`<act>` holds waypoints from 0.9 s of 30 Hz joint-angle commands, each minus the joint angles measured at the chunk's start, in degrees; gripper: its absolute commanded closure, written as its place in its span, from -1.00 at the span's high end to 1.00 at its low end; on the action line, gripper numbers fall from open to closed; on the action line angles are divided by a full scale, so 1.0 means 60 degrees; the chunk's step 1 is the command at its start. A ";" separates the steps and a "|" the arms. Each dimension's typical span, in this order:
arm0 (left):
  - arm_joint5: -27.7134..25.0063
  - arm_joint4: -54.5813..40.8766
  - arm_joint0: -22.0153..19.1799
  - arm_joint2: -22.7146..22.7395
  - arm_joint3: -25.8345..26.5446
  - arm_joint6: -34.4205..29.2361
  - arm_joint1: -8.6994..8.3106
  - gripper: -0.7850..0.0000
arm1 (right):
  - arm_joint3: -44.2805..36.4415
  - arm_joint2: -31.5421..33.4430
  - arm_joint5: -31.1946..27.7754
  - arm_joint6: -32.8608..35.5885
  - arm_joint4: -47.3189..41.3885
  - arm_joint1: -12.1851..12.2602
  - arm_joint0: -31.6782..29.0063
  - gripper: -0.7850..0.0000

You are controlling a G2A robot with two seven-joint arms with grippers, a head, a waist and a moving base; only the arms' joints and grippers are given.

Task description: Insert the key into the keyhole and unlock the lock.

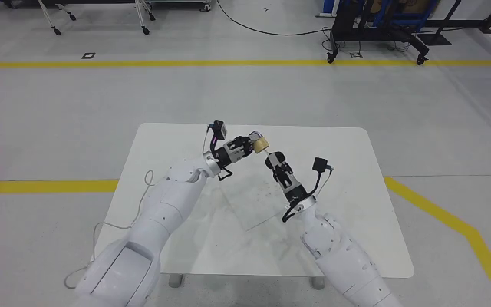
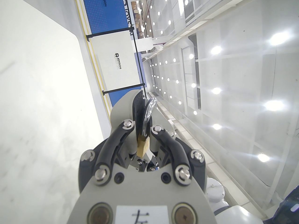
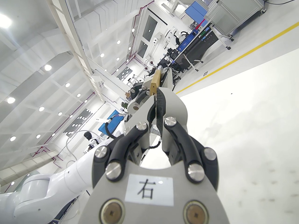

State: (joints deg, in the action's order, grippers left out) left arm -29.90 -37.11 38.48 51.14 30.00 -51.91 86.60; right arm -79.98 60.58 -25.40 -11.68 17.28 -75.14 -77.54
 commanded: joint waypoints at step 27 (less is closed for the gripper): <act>-0.0036 0.0543 -0.0087 0.0156 -0.0288 -0.0159 0.0214 -1.00 | 0.0235 0.0034 0.0120 0.0127 0.0354 -0.0240 0.0112 -1.00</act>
State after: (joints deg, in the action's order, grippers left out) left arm -30.12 -34.06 37.95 52.09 28.30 -52.87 87.84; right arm -78.61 60.70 -24.71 -10.81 19.29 -76.55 -76.90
